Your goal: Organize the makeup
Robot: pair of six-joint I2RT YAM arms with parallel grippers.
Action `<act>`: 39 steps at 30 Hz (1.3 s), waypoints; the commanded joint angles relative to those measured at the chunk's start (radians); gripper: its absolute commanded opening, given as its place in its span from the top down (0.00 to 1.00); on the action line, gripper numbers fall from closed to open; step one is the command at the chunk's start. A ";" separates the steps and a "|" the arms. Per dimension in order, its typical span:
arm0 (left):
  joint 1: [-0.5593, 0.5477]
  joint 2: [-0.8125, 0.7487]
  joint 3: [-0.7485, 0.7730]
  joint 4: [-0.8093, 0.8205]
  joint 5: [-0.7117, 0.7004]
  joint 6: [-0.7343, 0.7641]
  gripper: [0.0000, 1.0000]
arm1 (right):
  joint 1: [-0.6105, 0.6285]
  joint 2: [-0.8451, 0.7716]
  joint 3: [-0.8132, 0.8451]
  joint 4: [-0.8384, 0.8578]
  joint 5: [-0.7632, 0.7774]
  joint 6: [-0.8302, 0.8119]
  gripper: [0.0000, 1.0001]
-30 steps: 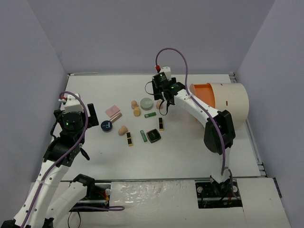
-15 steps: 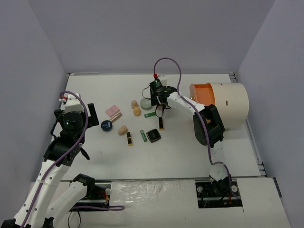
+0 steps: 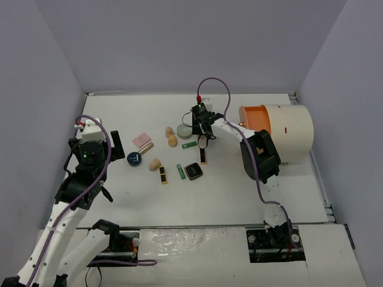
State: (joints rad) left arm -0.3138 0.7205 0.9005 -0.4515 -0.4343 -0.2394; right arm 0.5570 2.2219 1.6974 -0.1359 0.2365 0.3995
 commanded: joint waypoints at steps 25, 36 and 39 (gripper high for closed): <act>0.007 0.022 0.015 0.043 -0.007 -0.008 0.03 | 0.020 -0.625 -0.137 0.013 -0.092 -0.228 1.00; 0.008 0.033 0.014 0.043 -0.002 -0.009 0.03 | -0.153 -0.859 -0.216 -0.105 -0.027 -0.311 1.00; 0.008 0.040 0.015 0.043 0.003 -0.010 0.03 | -0.232 -0.893 -0.242 -0.111 -0.085 -0.332 1.00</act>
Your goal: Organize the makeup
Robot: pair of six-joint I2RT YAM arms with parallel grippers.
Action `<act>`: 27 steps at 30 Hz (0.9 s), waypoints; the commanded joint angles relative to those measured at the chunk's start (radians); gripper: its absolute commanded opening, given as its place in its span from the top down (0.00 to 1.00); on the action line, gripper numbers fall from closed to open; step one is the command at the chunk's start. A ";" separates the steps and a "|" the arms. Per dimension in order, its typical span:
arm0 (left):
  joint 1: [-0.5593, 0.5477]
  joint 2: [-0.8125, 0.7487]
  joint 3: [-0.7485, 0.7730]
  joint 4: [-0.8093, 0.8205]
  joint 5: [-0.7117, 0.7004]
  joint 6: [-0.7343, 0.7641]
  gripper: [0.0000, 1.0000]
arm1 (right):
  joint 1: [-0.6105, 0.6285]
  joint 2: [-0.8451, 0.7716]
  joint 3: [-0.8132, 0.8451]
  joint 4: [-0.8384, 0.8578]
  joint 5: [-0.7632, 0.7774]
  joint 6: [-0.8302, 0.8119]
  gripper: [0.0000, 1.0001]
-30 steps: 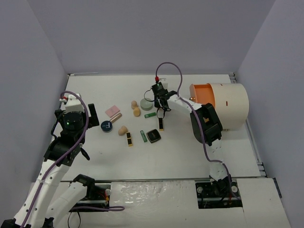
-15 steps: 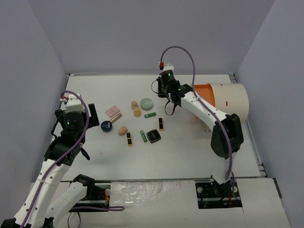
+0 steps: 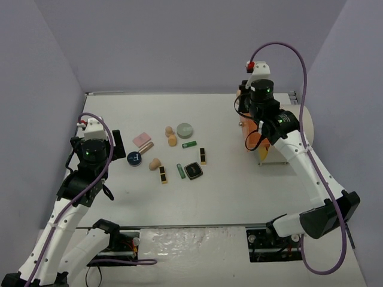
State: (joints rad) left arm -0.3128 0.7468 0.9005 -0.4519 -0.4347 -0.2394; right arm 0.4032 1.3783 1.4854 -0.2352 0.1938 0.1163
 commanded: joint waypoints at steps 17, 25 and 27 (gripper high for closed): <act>0.007 0.029 0.015 0.039 0.010 -0.009 0.03 | -0.208 0.016 -0.103 -0.029 -0.183 -0.050 0.99; 0.006 0.029 0.016 0.039 0.011 -0.009 0.03 | -0.228 0.059 -0.115 -0.026 -0.155 -0.025 0.87; 0.006 0.028 0.017 0.038 0.011 -0.011 0.03 | -0.231 0.071 -0.116 -0.026 -0.155 -0.023 0.83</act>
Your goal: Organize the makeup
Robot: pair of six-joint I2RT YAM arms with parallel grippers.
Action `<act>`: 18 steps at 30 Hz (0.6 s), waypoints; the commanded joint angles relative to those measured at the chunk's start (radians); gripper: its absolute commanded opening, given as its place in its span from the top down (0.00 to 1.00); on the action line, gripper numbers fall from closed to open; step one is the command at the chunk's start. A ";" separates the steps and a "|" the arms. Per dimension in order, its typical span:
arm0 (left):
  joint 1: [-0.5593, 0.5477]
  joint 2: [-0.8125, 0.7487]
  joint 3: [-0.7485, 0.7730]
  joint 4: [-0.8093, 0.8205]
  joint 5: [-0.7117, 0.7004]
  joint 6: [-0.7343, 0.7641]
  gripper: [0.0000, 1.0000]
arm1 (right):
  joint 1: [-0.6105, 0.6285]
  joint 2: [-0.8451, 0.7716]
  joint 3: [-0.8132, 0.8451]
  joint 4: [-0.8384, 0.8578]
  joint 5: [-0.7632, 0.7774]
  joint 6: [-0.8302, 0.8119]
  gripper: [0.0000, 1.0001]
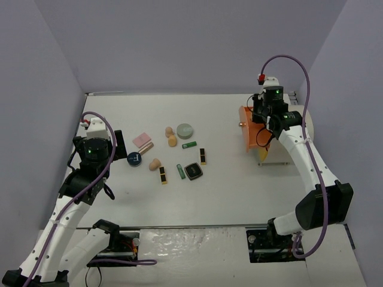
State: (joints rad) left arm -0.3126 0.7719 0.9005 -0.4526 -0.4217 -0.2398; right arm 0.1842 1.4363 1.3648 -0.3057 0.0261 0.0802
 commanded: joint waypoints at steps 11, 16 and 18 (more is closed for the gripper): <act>0.007 0.004 0.017 0.038 -0.003 -0.009 0.03 | -0.014 0.034 0.029 0.050 0.013 0.022 0.63; 0.007 0.004 0.017 0.038 -0.003 -0.010 0.03 | -0.014 0.007 0.050 0.050 0.008 0.014 0.61; 0.006 0.004 0.017 0.038 -0.003 -0.009 0.03 | -0.013 -0.002 0.060 0.050 0.010 0.012 0.60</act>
State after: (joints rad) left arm -0.3126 0.7719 0.9005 -0.4555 -0.4198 -0.2395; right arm 0.1761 1.4826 1.3667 -0.3031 0.0265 0.1001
